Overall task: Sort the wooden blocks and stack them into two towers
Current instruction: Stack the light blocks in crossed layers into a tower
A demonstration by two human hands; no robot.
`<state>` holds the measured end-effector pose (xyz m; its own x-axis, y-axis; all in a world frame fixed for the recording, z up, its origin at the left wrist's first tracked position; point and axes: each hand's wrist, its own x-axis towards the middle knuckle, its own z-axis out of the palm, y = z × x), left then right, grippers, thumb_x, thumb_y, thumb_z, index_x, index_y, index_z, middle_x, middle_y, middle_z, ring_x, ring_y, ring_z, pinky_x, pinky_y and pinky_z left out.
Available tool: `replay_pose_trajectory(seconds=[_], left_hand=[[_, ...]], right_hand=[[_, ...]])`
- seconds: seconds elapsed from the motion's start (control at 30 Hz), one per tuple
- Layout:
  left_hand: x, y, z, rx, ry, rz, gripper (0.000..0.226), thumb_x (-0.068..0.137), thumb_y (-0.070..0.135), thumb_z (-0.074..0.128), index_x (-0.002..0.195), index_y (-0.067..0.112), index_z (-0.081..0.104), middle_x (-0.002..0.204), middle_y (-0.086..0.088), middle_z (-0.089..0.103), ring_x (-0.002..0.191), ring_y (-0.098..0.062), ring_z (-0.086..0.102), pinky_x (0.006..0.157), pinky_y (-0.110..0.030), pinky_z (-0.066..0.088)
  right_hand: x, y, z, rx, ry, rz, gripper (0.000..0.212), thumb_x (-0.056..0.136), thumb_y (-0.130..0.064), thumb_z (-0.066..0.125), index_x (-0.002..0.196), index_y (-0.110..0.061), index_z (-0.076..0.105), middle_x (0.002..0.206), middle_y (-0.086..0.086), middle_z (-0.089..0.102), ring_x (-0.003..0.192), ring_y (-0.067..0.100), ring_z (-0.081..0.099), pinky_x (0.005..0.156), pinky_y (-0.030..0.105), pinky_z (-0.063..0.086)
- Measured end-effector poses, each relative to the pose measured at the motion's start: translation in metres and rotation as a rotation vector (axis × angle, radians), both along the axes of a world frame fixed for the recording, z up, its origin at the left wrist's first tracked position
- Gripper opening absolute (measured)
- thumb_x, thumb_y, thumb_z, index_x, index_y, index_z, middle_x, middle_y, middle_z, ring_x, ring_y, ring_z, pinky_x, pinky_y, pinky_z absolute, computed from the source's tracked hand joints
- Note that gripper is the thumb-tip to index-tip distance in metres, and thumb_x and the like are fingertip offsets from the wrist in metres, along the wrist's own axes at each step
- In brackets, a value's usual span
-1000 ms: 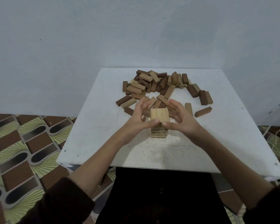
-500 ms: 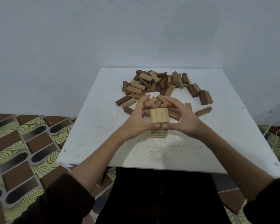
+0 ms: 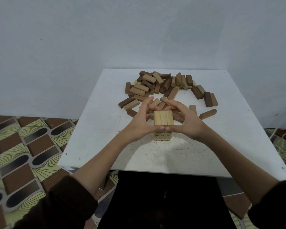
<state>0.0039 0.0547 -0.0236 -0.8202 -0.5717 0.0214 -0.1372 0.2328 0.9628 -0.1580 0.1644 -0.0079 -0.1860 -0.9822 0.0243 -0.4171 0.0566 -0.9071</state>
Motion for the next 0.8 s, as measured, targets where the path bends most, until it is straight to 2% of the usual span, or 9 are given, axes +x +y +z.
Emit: replay_pose_trajectory(seconds=[0.17, 0.3, 0.47, 0.63, 0.8], left_hand=[[-0.0002, 0.0001, -0.0001, 0.009, 0.005, 0.000, 0.106, 0.066, 0.025, 0.078, 0.149, 0.021, 0.013, 0.124, 0.001, 0.049, 0.120, -0.003, 0.047, 0.105, -0.019, 0.034], [0.0004, -0.0010, -0.0028, 0.013, 0.000, -0.010, 0.110, 0.064, 0.026, 0.081, 0.149, 0.023, 0.011, 0.128, 0.001, 0.048, 0.124, -0.006, 0.046, 0.107, -0.022, 0.032], [0.0005, -0.0010, -0.0057, 0.014, -0.009, -0.010, 0.115, 0.058, 0.039, 0.081, 0.149, 0.026, 0.012, 0.130, 0.002, 0.048, 0.126, -0.009, 0.045, 0.104, -0.020, 0.032], [-0.0014, -0.0013, -0.0075, -0.004, -0.005, 0.000, 0.110, 0.063, 0.026, 0.081, 0.149, 0.022, 0.012, 0.129, -0.002, 0.048, 0.126, -0.010, 0.045, 0.109, -0.025, 0.031], [-0.0023, -0.0018, -0.0077, -0.004, -0.016, 0.013, 0.111, 0.062, 0.026, 0.082, 0.149, 0.022, 0.013, 0.130, -0.003, 0.047, 0.127, -0.011, 0.045, 0.113, -0.030, 0.031]], right_hand=[[-0.0006, -0.0002, 0.0001, 0.002, -0.019, 0.005, 0.086, 0.073, -0.008, 0.079, 0.144, -0.021, 0.033, 0.125, -0.002, 0.050, 0.123, 0.006, 0.047, 0.101, 0.014, 0.039], [-0.0007, -0.0002, -0.0007, 0.015, -0.007, 0.016, 0.088, 0.071, -0.008, 0.080, 0.144, -0.023, 0.032, 0.126, -0.006, 0.049, 0.120, -0.002, 0.046, 0.092, 0.003, 0.037], [0.0001, 0.0006, -0.0008, 0.012, -0.001, 0.015, 0.088, 0.071, -0.006, 0.079, 0.144, -0.020, 0.031, 0.122, -0.013, 0.047, 0.111, -0.015, 0.045, 0.087, -0.001, 0.036], [0.0000, 0.0002, -0.0009, 0.028, 0.007, 0.016, 0.088, 0.072, -0.005, 0.079, 0.144, -0.022, 0.031, 0.118, -0.020, 0.047, 0.110, -0.010, 0.047, 0.088, -0.001, 0.037], [-0.0003, 0.0002, -0.0011, 0.026, 0.020, 0.012, 0.087, 0.072, -0.006, 0.078, 0.143, -0.022, 0.032, 0.115, -0.024, 0.044, 0.105, -0.013, 0.045, 0.085, -0.003, 0.036]])
